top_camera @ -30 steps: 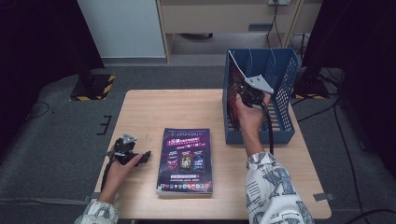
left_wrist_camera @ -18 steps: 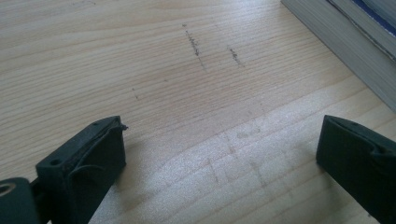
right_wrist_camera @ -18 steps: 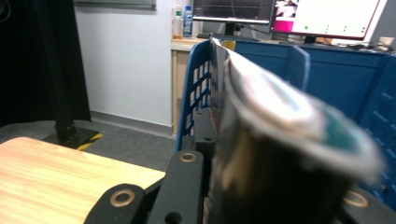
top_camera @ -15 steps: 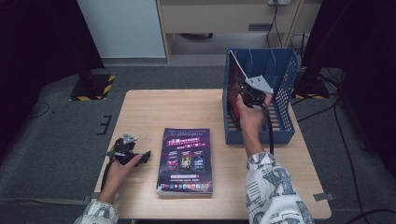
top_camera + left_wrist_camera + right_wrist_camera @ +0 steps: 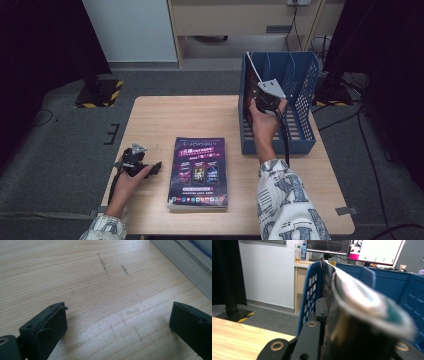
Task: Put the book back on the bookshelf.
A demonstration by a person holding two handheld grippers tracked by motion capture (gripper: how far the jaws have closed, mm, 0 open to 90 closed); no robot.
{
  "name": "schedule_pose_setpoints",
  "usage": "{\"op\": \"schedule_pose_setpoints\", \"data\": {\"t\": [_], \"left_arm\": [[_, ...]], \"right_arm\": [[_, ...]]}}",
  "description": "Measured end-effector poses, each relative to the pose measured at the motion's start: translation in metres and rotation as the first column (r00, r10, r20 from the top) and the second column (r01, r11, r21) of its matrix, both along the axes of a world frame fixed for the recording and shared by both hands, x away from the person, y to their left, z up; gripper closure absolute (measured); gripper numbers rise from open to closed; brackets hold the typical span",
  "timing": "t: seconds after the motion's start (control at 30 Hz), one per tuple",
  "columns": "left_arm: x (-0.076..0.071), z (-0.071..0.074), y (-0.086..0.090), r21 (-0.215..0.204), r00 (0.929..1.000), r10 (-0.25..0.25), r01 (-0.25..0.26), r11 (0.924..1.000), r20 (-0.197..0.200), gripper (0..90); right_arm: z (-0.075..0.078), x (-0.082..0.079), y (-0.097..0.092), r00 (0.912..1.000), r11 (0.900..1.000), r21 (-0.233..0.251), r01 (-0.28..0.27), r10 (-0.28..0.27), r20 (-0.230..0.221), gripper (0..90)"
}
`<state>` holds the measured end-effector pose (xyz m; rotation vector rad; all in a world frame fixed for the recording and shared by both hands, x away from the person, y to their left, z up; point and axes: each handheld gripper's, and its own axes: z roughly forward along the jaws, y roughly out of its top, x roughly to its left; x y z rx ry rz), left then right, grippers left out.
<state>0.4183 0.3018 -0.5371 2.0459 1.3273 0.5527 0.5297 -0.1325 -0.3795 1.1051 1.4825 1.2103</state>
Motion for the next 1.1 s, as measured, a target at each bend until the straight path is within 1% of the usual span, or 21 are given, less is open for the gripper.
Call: {"op": "schedule_pose_setpoints", "data": {"t": [0.07,0.2,0.37,0.4,0.43,0.47,0.5,0.53,0.6,0.63,0.7,0.73,0.77,0.83,0.87,0.97,1.0,1.03,1.1], "left_arm": [[0.000,0.000,0.000,0.001,1.0000,-0.001,0.001,1.0000,0.000,0.5],[0.000,0.000,0.000,0.001,1.0000,-0.001,0.001,1.0000,0.000,0.5],[0.000,0.000,0.000,0.000,1.0000,-0.001,0.001,1.0000,0.000,0.5],[0.000,0.000,0.000,0.000,1.0000,-0.001,0.001,1.0000,0.000,0.5],[0.000,0.000,0.000,0.000,1.0000,-0.001,0.001,1.0000,0.000,0.5],[0.000,0.000,0.000,0.000,1.0000,-0.001,0.001,1.0000,0.000,0.5],[0.000,0.000,0.000,0.000,1.0000,-0.001,0.001,1.0000,0.000,0.5],[0.000,0.000,0.000,0.000,1.0000,-0.001,0.001,1.0000,0.000,0.5],[0.000,0.000,0.000,0.000,1.0000,-0.001,0.001,1.0000,0.000,0.5],[0.000,0.000,0.000,0.001,1.0000,-0.001,0.001,1.0000,0.000,0.5],[0.000,0.000,0.000,0.000,1.0000,-0.001,0.001,1.0000,0.000,0.5],[0.000,0.000,0.000,0.000,1.0000,-0.001,0.001,1.0000,0.000,0.5],[0.000,0.000,0.000,0.000,1.0000,-0.001,0.001,1.0000,0.000,0.5],[0.000,0.000,0.000,0.000,1.0000,-0.001,0.001,1.0000,0.000,0.5],[0.000,0.000,0.000,0.001,1.0000,-0.001,0.001,1.0000,0.000,0.5],[0.000,0.000,0.000,0.001,1.0000,-0.001,0.001,1.0000,0.000,0.5],[0.000,0.000,0.000,0.001,1.0000,-0.001,0.001,1.0000,0.000,0.5],[0.000,0.000,0.000,0.000,1.0000,-0.001,0.001,1.0000,0.000,0.5],[0.000,0.000,0.000,0.001,1.0000,-0.001,0.001,1.0000,0.000,0.5]], "right_arm": [[-0.001,0.000,0.002,1.0000,1.0000,-0.003,-0.001,0.001,0.000,87.0],[-0.003,-0.001,0.011,0.9999,0.9999,-0.007,-0.015,0.015,-0.007,86.4],[-0.003,-0.002,0.016,0.9990,0.9992,0.008,-0.040,0.040,-0.020,80.0],[-0.003,-0.002,0.016,0.9990,0.9992,0.008,-0.040,0.040,-0.020,80.0],[-0.003,-0.002,0.016,0.9984,0.9985,0.016,-0.052,0.052,-0.022,75.7],[-0.003,-0.002,0.016,0.9984,0.9985,0.016,-0.052,0.052,-0.022,75.7],[-0.003,-0.003,0.016,0.9975,0.9976,0.026,-0.064,0.065,-0.029,67.7],[-0.003,-0.003,0.016,0.9975,0.9976,0.026,-0.064,0.065,-0.029,67.7],[-0.003,-0.003,0.016,0.9966,0.9966,0.042,-0.071,0.072,-0.039,59.9],[-0.002,-0.005,0.015,0.9955,0.9948,0.058,-0.084,0.086,-0.040,54.0],[-0.003,-0.007,0.013,0.9943,0.9930,0.073,-0.093,0.097,-0.044,48.0],[-0.003,-0.007,0.013,0.9943,0.9930,0.073,-0.093,0.097,-0.044,48.0],[-0.004,-0.009,0.010,0.9919,0.9906,0.084,-0.108,0.113,-0.058,43.5],[-0.005,-0.010,0.009,0.9922,0.9910,0.086,-0.103,0.108,-0.061,41.8],[-0.007,-0.013,0.005,0.9922,0.9905,0.094,-0.101,0.107,-0.064,37.4],[-0.009,-0.017,0.001,0.9895,0.9874,0.110,-0.114,0.123,-0.076,31.8],[-0.009,-0.017,0.001,0.9895,0.9874,0.110,-0.114,0.123,-0.076,31.8],[-0.010,-0.020,-0.001,0.9874,0.9860,0.113,-0.123,0.133,-0.086,27.5],[-0.012,-0.023,-0.002,0.9833,0.9836,0.120,-0.135,0.148,-0.107,24.6]]}}
